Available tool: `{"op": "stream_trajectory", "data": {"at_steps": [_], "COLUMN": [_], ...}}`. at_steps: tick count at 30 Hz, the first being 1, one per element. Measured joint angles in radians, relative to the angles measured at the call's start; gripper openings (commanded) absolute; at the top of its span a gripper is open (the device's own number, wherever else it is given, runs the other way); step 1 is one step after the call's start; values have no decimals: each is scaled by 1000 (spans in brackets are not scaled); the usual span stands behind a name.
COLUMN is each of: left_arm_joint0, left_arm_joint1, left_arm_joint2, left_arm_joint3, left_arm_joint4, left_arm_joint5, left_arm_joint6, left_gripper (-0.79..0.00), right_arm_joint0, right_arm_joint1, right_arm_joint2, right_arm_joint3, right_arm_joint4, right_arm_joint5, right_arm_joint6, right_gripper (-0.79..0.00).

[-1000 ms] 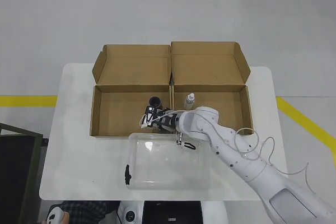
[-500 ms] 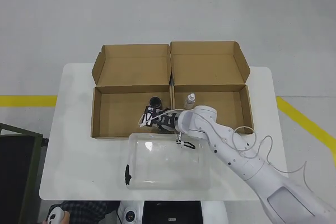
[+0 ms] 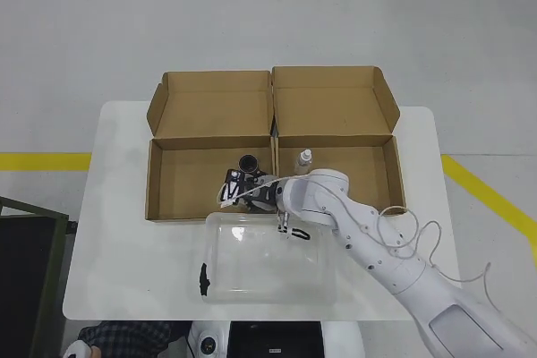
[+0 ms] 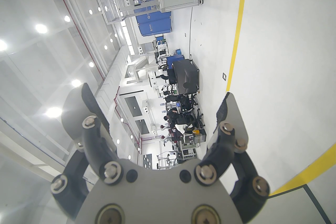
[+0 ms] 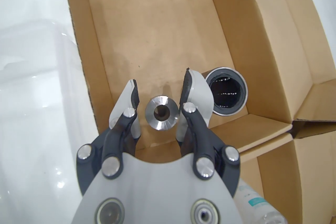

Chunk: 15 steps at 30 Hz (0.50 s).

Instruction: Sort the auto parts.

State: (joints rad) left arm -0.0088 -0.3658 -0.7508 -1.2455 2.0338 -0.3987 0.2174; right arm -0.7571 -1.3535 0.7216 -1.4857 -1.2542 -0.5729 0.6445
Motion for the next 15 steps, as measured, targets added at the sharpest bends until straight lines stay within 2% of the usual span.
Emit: {"op": "stream_trajectory", "data": {"at_steps": [10, 15], "left_arm_joint0": [0, 0], "left_arm_joint1": [0, 0], "left_arm_joint2": [0, 0], "left_arm_joint3": [0, 0], "left_arm_joint4": [0, 0], "left_arm_joint5": [0, 0], "left_arm_joint6": [0, 0], "left_gripper": [0, 0], "right_arm_joint0": [-136, -258], "right_arm_joint1": [43, 77], "right_arm_joint2": [120, 217], "right_arm_joint3": [-192, -302], "right_arm_joint4": [-25, -70], "right_arm_joint5": [-20, -40], "right_arm_joint6": [-56, -137], "right_gripper": [-468, -462]}}
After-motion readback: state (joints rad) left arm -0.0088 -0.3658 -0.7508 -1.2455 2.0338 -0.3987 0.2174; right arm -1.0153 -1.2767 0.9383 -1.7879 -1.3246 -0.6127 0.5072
